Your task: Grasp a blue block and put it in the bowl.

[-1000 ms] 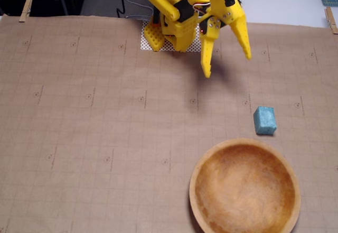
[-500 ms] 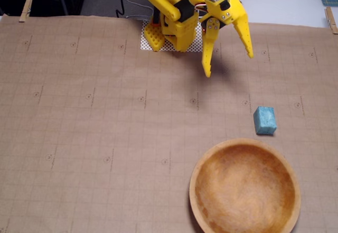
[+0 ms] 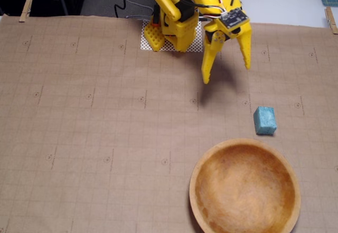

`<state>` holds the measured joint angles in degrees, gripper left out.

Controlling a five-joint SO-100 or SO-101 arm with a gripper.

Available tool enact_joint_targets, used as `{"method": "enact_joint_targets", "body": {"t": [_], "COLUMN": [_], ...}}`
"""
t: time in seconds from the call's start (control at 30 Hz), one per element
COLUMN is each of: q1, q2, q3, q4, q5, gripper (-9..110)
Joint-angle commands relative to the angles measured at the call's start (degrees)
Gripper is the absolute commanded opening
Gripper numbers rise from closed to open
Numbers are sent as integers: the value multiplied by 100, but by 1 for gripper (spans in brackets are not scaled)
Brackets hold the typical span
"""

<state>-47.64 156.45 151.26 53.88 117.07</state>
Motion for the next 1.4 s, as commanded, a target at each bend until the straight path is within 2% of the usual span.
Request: {"method": "enact_joint_targets", "body": {"t": [0.0,0.3,0.73,1.37], "q1": [-299,-853,-835,-466], "q2": [-343,-1318,-2637,-4816], "q3": [-615,-1107,-1195,-3041], "q4": [-149,-167,-1837,-1995], "q5": [-35,-18,343,1099], "gripper": [41,41,41,41]}}
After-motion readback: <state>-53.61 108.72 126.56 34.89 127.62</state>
